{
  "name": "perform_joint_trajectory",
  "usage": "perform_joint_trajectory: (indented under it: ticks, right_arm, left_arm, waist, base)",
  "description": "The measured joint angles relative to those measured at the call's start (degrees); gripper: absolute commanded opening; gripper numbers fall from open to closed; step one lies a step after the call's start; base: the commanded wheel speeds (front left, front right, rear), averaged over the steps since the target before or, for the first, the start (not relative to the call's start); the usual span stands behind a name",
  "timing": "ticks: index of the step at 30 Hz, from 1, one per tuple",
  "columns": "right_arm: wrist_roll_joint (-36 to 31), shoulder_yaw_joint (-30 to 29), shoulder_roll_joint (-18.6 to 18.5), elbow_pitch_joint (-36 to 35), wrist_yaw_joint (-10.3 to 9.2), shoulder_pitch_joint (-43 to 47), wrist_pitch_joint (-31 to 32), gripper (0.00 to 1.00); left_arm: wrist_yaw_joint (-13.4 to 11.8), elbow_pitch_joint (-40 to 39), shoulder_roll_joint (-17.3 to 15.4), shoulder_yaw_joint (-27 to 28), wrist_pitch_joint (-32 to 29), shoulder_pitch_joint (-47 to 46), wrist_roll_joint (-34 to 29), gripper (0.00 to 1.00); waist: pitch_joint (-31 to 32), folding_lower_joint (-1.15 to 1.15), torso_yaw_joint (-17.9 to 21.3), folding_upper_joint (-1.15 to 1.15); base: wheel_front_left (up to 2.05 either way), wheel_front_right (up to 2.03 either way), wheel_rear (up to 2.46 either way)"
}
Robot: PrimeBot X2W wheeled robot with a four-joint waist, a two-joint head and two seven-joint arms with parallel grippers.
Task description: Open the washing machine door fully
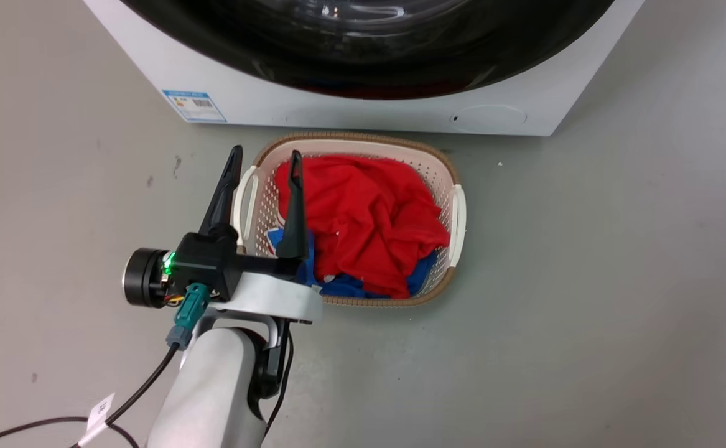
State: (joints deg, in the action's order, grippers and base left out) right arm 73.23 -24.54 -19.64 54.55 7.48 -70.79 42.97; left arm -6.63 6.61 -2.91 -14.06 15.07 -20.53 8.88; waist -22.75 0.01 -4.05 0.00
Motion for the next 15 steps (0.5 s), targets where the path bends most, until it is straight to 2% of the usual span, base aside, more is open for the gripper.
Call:
perform_joint_trajectory:
  ticks: [8,15]
  right_arm:
    - [-4.5,3.2,1.8,2.2,0.00,-6.6,2.9,0.00]
    - [-6.6,3.8,2.9,2.8,0.01,-10.3,3.5,0.00]
  left_arm:
    - [-1.2,-1.4,0.0,-2.5,0.0,-2.3,0.0,1.00]
    - [-2.1,-2.3,0.0,-4.0,0.0,-3.9,0.4,1.00]
  waist:
    - [-4.0,0.00,-1.7,0.00]
    - [-6.9,0.00,-3.0,0.00]
  base:
    - [0.00,0.00,0.00]
    - [0.00,0.00,0.00]
